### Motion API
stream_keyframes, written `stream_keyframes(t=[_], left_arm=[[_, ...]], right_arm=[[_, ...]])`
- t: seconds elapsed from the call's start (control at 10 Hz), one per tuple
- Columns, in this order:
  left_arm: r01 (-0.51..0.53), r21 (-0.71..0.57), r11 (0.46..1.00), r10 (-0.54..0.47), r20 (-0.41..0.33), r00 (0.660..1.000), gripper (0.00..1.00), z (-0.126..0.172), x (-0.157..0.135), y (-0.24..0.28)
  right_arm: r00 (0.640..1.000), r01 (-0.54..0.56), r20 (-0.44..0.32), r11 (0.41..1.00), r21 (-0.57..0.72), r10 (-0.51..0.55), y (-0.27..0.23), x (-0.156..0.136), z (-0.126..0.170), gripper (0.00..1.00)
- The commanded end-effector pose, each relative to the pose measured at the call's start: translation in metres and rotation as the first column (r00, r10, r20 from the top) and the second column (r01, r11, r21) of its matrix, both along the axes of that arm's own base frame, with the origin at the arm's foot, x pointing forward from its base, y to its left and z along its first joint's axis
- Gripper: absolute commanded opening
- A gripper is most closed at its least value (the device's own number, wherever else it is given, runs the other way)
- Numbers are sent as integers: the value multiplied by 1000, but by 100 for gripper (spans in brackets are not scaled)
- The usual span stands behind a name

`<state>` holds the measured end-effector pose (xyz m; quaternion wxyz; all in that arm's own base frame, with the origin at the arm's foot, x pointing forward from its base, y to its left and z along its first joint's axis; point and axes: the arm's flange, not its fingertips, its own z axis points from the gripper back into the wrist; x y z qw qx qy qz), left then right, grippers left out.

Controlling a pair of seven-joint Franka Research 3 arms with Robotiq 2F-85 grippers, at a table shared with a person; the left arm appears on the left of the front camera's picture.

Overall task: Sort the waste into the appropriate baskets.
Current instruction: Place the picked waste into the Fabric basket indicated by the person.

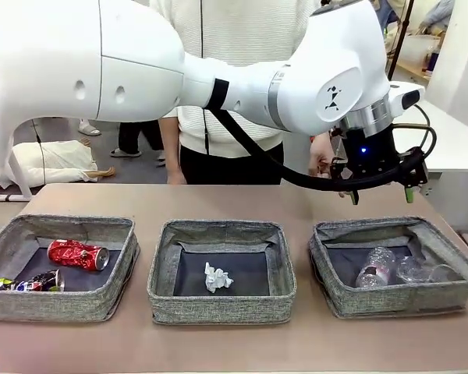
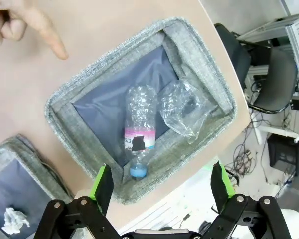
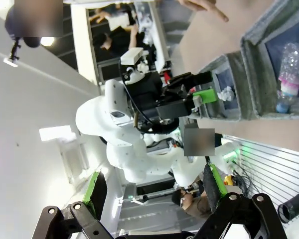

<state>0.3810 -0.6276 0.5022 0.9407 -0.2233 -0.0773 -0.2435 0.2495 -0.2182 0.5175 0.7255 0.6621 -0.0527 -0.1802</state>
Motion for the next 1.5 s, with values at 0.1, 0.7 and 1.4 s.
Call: stream_keyframes(t=[0.1,0.7,1.4], left_arm=[[-26,9,1000,26,5,1000,100,19,-1,23],[-372,-156,915,357,-117,927,100,98,-13,344],[-262,-557,788,3,-423,906,100,-7,20,637]], right_arm=[[1000,0,0,1000,0,0,0,0,0,100],[962,-273,-15,959,-76,272,107,70,17,100],[852,-516,-67,854,65,520,232,128,27,100]])
